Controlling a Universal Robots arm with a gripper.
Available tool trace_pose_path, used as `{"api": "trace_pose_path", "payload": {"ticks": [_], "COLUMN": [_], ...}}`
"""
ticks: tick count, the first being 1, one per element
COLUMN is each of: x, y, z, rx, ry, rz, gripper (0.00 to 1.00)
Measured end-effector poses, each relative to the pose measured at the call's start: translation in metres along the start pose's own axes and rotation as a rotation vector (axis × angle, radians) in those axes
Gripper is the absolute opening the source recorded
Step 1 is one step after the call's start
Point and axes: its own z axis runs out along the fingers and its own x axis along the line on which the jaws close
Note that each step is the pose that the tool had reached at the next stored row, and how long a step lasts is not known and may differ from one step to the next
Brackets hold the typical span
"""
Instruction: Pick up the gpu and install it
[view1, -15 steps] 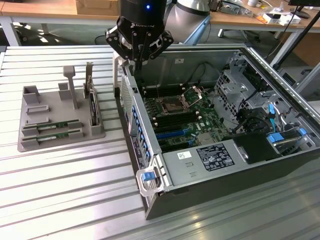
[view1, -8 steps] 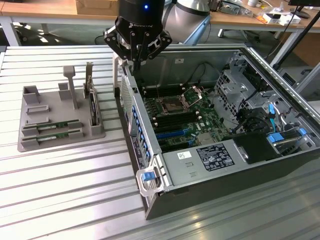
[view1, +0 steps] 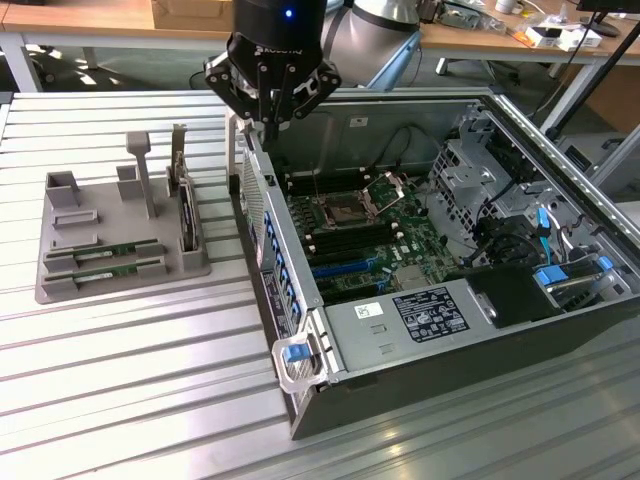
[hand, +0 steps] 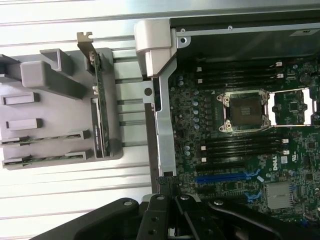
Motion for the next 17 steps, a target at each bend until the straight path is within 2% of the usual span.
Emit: {"api": "trace_pose_path", "payload": {"ticks": [17], "x": [0.0049], "y": [-0.0004], "z": [-0.0001], "rx": [0.0], "ry": [0.0], "rz": [0.0], "gripper": [0.11]}}
